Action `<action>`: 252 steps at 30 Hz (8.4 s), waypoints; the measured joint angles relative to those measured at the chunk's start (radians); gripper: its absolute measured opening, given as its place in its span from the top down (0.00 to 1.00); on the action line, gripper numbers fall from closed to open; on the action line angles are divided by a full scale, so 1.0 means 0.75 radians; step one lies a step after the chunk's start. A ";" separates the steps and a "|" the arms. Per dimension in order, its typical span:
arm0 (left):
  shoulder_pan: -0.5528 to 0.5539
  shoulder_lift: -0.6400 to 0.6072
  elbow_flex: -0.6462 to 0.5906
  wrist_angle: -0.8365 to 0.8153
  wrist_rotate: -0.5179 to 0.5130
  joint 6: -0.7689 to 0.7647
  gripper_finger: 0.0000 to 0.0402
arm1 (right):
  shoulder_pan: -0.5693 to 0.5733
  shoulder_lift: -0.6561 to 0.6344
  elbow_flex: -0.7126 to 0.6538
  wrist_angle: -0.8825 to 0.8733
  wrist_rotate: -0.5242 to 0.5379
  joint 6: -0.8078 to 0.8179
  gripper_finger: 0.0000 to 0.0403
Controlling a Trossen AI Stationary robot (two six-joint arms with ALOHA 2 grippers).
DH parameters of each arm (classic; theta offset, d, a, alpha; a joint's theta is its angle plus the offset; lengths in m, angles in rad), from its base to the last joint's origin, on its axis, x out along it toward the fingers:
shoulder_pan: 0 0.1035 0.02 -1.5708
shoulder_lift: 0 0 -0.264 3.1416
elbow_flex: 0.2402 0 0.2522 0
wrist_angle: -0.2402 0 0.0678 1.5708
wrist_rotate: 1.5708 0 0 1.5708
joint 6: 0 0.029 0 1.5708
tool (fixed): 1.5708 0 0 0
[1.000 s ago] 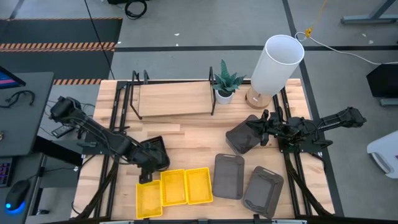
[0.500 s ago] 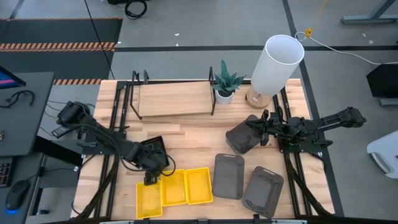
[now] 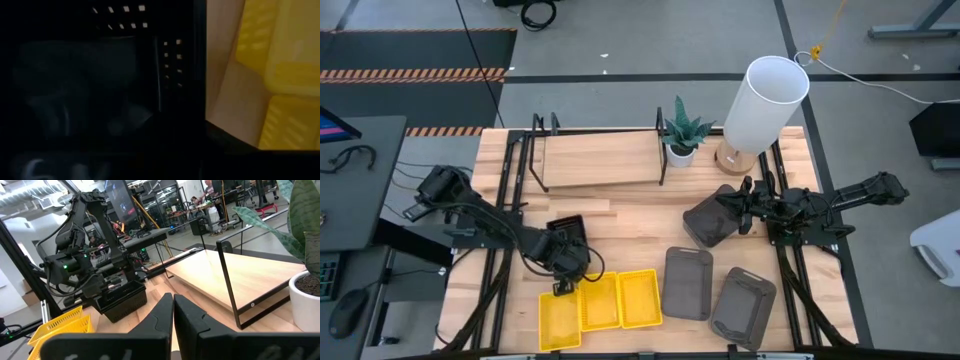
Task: Stack baskets on shelf by color
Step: Put the stacked black bins on the shelf, then stack the left yellow bin on the middle yellow bin
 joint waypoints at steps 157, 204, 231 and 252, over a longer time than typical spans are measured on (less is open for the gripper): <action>-0.154 0.302 0.696 -0.647 -0.015 0.024 0.73 | 0.000 0.000 0.000 0.009 0.000 0.000 0.95; -0.376 0.215 0.257 -0.191 0.019 -0.291 0.85 | 0.000 0.000 0.000 0.009 0.000 0.000 0.95; -0.107 -0.143 0.354 -0.290 0.145 -0.136 0.99 | 0.000 0.000 0.000 0.009 0.000 0.000 0.95; 0.157 0.077 0.382 -0.185 0.204 0.057 0.99 | 0.000 0.000 0.000 0.009 0.000 0.000 0.95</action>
